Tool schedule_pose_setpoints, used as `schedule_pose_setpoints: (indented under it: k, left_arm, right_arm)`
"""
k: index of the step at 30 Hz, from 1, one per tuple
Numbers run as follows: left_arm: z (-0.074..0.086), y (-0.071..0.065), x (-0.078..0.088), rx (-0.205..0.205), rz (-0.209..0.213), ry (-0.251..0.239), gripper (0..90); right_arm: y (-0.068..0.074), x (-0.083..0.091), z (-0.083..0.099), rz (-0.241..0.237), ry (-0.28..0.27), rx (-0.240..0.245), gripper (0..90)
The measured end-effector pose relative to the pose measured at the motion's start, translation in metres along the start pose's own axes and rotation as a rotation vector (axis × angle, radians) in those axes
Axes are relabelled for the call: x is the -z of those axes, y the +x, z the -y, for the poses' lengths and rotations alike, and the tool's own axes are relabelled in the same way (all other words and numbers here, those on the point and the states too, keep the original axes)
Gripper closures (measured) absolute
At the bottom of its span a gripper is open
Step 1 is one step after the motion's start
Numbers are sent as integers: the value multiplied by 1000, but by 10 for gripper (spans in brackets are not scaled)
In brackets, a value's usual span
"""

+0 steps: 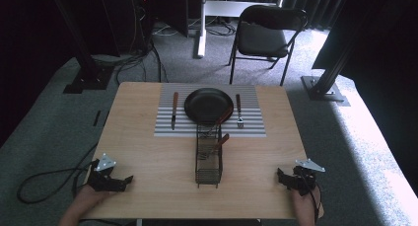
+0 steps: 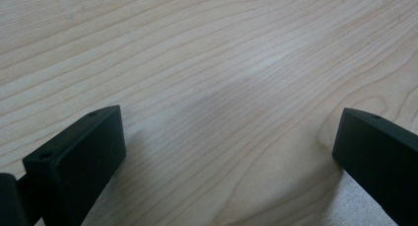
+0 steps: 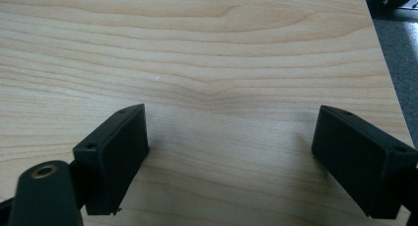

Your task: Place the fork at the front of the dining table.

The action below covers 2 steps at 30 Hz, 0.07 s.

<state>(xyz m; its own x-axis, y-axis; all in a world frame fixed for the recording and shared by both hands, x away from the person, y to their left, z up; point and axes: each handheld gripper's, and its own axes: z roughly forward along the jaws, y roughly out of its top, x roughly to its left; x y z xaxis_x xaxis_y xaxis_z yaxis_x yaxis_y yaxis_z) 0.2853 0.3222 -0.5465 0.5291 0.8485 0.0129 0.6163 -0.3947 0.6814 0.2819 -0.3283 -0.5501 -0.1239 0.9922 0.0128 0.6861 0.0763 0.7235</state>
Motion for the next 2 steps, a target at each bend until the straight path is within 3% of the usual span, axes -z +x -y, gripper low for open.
schedule_pose_setpoints:
  k: [2]
  left_arm:
    - [0,0,0,1,1,-1,0]
  right_arm:
    - [0,0,0,0,1,0,131]
